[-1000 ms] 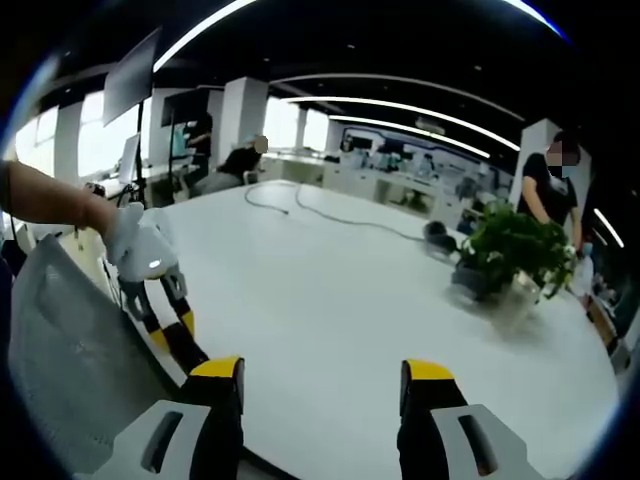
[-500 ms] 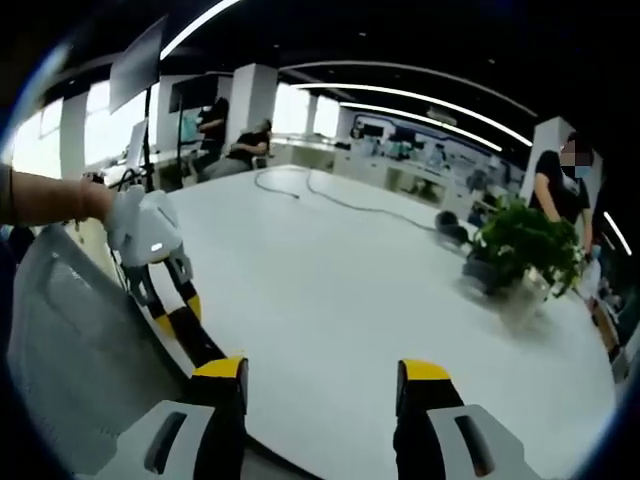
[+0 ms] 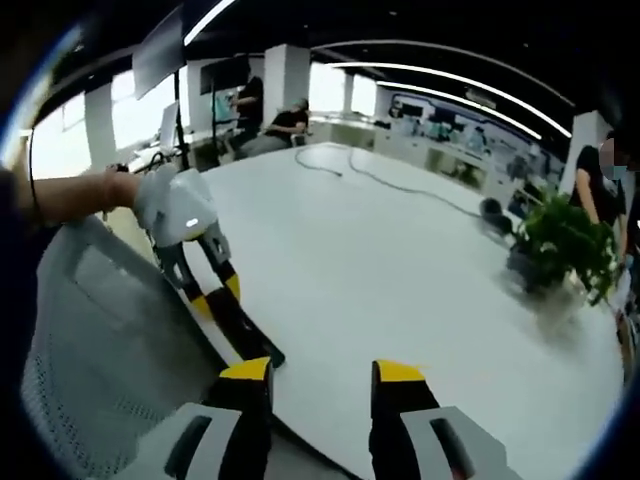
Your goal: Press the specified remote control buttons in sequence, fully releasing each button before pressing the next.
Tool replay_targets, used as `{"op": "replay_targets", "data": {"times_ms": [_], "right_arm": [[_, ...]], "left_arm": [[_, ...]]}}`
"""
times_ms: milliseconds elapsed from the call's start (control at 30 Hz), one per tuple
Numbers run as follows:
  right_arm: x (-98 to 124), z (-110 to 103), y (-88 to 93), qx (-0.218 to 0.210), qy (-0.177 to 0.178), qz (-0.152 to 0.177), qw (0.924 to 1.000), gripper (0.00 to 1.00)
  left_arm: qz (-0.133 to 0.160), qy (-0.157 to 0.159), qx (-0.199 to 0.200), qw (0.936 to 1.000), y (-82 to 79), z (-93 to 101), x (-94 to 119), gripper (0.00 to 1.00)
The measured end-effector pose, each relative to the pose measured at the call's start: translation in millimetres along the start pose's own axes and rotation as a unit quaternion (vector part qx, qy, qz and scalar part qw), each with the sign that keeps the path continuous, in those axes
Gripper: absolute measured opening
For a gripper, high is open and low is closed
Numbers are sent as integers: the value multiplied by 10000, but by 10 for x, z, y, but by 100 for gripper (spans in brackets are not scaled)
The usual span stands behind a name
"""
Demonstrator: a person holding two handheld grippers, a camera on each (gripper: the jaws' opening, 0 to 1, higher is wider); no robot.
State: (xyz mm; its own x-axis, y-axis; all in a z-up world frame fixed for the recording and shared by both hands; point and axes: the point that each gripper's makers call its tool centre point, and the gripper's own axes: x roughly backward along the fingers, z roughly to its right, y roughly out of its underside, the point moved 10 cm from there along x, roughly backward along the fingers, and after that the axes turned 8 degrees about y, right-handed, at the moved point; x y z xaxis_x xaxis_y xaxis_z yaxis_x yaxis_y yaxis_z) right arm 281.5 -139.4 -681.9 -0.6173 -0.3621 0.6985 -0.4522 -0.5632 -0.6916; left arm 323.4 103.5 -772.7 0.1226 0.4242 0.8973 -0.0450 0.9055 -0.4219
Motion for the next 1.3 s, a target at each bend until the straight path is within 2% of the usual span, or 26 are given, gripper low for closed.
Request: {"op": "replay_targets", "data": {"times_ms": [133, 267, 567, 667, 733, 867, 1000, 1067, 1300], "right_arm": [[-18, -25, -29, 92, -23, -125, 9999, 31], [-114, -39, -139, 51, -183, 10, 9998, 23], [-521, -186, -247, 36, -743, -129, 9971, 9], [-653, -268, -257, 209, -953, -255, 9949, 5], [-705, -297, -243, 350, -1075, -351, 9930, 0], [-806, -356, -195, 415, -1375, -479, 9885, 0], [-891, -398, -93, 414, -1558, -757, 9840, 0], [-911, -406, -59, 514, -1571, -939, 9818, 0], [-939, -415, 18, 792, -1484, -1209, 9783, 0]], "left_arm": [[1, -7, -26, 10000, -9, 7, -8, 25], [-10, -13, -24, 10000, -13, 10, -9, 25], [42, -31, 12, 10000, -5, 17, -12, 25], [47, -37, 15, 10000, -3, 18, -12, 25], [57, -38, 20, 10000, -1, 20, -12, 25], [66, -38, 16, 10000, -2, 20, -12, 25], [93, -31, -7, 10000, 4, 22, -14, 25], [102, -31, -9, 9999, 6, 19, -13, 25], [98, -34, -6, 9999, 4, 21, -14, 25]]}}
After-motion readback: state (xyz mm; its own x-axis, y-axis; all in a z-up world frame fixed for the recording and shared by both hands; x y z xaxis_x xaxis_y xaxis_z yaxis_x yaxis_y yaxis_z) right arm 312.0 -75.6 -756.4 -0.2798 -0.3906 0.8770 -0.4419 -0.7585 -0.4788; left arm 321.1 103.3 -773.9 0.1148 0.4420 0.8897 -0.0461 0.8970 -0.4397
